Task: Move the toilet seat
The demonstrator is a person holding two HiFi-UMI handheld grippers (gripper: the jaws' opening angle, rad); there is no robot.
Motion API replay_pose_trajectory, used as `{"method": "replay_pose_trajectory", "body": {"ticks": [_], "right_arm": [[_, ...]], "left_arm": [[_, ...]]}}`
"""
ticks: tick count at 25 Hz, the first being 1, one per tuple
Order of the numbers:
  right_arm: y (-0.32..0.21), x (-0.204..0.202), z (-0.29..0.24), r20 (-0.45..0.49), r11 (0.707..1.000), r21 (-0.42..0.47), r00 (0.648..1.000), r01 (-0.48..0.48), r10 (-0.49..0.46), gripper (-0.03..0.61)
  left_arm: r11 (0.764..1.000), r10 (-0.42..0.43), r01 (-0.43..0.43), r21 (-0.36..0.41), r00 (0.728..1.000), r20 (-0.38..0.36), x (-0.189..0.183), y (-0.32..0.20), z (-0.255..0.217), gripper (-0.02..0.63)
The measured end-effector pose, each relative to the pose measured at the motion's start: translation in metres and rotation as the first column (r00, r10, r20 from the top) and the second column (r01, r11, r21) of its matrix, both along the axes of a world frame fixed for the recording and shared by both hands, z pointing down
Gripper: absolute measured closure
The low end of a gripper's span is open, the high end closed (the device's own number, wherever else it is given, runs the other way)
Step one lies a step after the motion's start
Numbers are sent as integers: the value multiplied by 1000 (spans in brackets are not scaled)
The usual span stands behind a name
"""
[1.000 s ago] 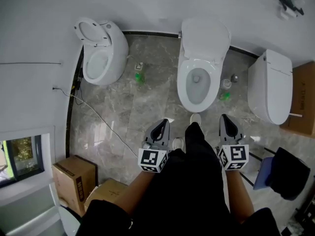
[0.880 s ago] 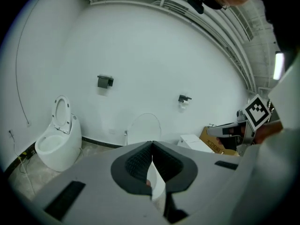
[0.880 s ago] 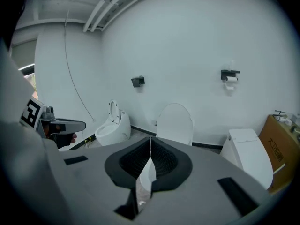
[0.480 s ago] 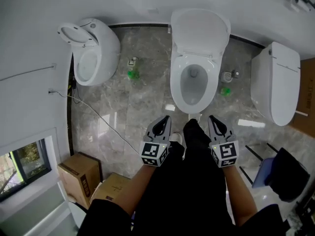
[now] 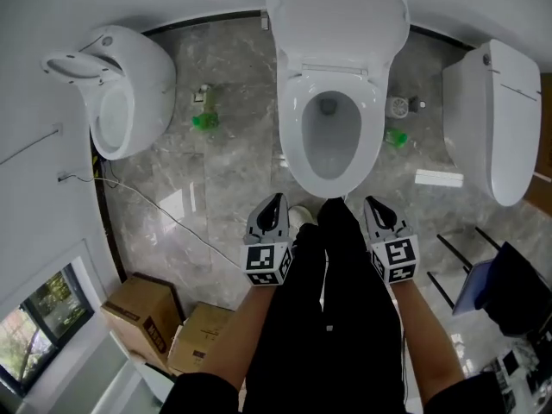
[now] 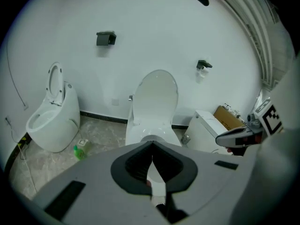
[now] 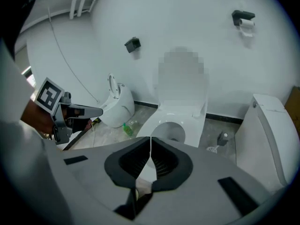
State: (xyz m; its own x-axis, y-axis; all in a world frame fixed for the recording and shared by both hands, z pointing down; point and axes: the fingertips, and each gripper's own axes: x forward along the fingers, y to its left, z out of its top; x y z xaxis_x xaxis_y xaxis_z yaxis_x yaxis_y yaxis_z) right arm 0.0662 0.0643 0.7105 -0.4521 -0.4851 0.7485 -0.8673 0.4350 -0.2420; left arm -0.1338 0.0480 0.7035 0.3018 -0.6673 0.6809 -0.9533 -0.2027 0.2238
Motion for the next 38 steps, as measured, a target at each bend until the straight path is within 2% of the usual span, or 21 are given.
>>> {"method": "replay_pose_trajectory", "body": {"ticks": [4,6,10,14,18,21,24,27,28,30,31,32,33,35,38], "right_arm": [[5,9,53,25,993,-81,996,-82,84,548],[7,12,77,46,990,-102,994,-93,98,548],[15,20,124,12,976,-159,988,-152,155,548],[22,29,165,-49,976,-180,992,-124,117,548],[25,29,194,-47,973,-202,993,-114,107,546],[23,36,212,-68,973,-188,990,-137,126,548],[17,43,226,-76,971,-163,984,-174,163,548],[20,44,234,-46,962,-182,979,-204,199,546],[20,43,237,-38,959,-190,977,-211,208,546],[21,42,242,-23,948,-210,971,-237,238,545],[22,43,246,-17,940,-225,966,-256,259,539],[24,44,250,-10,930,-242,959,-276,282,488],[26,45,254,-3,919,-261,953,-294,304,441],[31,46,262,15,900,-302,942,-316,336,403],[37,43,277,42,874,-371,934,-314,354,337]], "left_arm": [[986,-158,151,-68,982,-106,-8,-8,48,598],[980,-189,178,-88,973,-131,-8,-11,68,598],[983,-133,114,-142,983,-129,-4,-1,114,598],[981,-80,58,-184,990,-118,2,13,157,598],[972,-122,94,-214,985,-119,-5,27,189,598],[971,-113,80,-226,984,-136,1,35,204,598],[976,-51,21,-216,990,-134,11,39,216,598],[979,70,-90,-184,991,-111,26,39,221,597],[978,89,-108,-179,990,-110,28,37,223,597],[978,74,-96,-187,990,-121,27,33,229,597],[977,52,-78,-197,990,-131,25,31,232,597],[977,30,-59,-206,989,-143,23,30,236,594],[975,9,-44,-216,987,-158,23,29,239,563],[969,-22,-27,-245,981,-192,23,29,247,475],[958,-20,-38,-284,980,-197,24,29,263,408]]}}
